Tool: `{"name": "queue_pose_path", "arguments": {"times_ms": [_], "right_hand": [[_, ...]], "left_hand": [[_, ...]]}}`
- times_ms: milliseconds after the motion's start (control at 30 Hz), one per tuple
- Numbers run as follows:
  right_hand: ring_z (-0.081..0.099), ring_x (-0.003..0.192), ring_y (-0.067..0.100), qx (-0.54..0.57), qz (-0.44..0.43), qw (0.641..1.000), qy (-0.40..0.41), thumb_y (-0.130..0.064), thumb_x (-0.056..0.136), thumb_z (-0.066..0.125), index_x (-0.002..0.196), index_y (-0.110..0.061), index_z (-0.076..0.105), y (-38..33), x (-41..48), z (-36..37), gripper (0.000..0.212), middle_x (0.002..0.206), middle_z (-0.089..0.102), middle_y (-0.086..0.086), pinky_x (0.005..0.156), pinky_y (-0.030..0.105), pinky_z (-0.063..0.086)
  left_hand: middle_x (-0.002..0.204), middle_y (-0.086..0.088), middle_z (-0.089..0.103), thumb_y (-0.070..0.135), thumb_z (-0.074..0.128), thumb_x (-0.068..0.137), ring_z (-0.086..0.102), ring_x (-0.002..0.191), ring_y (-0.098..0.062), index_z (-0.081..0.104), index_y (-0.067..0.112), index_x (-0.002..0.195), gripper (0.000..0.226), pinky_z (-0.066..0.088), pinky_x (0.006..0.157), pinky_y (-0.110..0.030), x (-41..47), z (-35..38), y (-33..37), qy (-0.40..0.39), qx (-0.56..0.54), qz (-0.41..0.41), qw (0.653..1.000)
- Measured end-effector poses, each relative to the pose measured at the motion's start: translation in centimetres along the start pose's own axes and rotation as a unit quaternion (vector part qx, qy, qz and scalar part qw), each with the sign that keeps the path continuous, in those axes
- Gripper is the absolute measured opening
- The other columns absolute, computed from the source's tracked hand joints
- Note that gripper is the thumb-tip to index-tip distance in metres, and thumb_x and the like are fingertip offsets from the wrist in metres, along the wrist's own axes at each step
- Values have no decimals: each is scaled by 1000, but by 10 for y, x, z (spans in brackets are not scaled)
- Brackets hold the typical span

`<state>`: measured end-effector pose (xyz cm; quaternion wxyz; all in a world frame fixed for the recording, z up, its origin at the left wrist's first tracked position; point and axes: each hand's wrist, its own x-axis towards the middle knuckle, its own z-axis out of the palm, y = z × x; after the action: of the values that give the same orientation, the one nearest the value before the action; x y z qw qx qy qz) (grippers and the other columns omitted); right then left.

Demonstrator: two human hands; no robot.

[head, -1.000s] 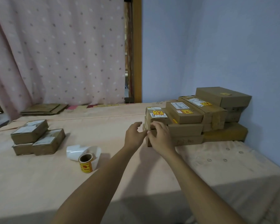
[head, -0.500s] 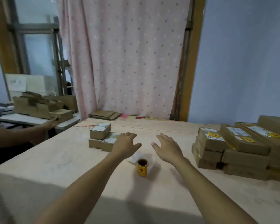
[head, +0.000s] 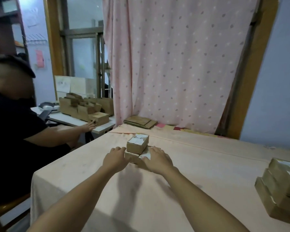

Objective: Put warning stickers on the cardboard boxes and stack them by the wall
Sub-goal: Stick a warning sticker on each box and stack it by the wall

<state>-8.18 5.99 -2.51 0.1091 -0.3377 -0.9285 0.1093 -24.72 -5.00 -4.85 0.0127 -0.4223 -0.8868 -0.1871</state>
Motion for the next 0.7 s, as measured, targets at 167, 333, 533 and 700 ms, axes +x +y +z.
{"name": "queue_pose_path", "arguments": {"times_ms": [167, 333, 533, 700], "right_hand": [[38, 143, 27, 34, 27, 999, -23, -60, 94, 41, 148, -21, 41, -10, 42, 25, 67, 155, 44, 1, 116, 46, 33], [32, 149, 29, 106, 69, 992, -5, -54, 98, 47, 162, -18, 12, -14, 71, 42, 81, 165, 31, 3, 117, 42, 29], [49, 136, 29, 227, 108, 968, 8, -55, 87, 53, 162, -30, -6, -24, 85, 65, 98, 156, 45, 4, 111, 45, 41], [53, 130, 28, 284, 125, 949, 52, -48, 85, 54, 162, -36, 2, -27, 85, 65, 93, 146, 54, 4, 109, 43, 44]], "left_hand": [[153, -4, 43, 57, 47, 96, 36, 140, -24, 38, 19, 152, 67, 41, 104, -42, 37, 12, -17, -9, -78, -47, 996], [155, -5, 42, 56, 47, 98, 37, 142, -24, 37, 17, 153, 69, 38, 109, -42, 69, 25, -24, -4, -181, -58, 982], [134, -3, 62, 31, 37, 106, 56, 121, -23, 58, 16, 134, 38, 43, 96, -33, 76, 42, -8, 26, -342, -36, 939], [105, 6, 68, 38, 40, 105, 63, 99, -19, 62, 18, 114, 31, 51, 87, -40, 67, 48, 0, 80, -334, -5, 939]]}}
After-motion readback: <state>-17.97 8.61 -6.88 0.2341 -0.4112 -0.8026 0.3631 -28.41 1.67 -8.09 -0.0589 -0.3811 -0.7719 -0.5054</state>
